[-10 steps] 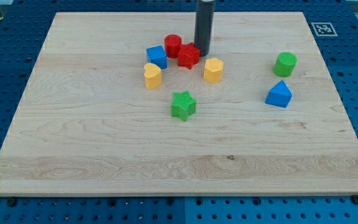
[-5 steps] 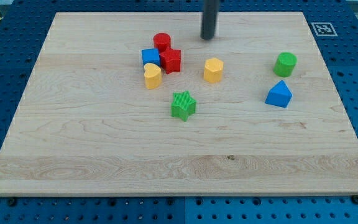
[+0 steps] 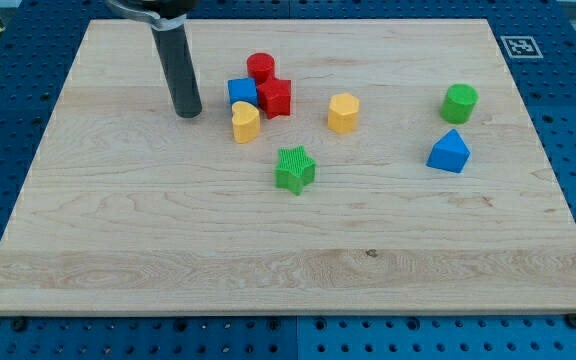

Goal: Move the yellow heart into the bottom right of the yellow hexagon

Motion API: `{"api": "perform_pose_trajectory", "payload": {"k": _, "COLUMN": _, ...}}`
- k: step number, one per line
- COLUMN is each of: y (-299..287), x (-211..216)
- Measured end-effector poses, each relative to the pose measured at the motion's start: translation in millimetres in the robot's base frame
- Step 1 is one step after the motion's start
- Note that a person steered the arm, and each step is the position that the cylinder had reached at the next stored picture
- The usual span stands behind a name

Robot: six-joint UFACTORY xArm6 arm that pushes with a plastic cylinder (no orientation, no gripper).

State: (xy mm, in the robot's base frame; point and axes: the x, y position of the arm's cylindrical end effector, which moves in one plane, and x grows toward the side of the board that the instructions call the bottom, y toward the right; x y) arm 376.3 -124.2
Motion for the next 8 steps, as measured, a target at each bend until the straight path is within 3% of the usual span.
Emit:
{"api": "perform_pose_trajectory", "payload": {"k": 3, "y": 101.3, "x": 31.7}}
{"api": "perform_pose_trajectory", "payload": {"k": 5, "y": 115.1, "x": 54.4}}
{"api": "perform_pose_trajectory", "payload": {"k": 8, "y": 175.8, "x": 50.9}}
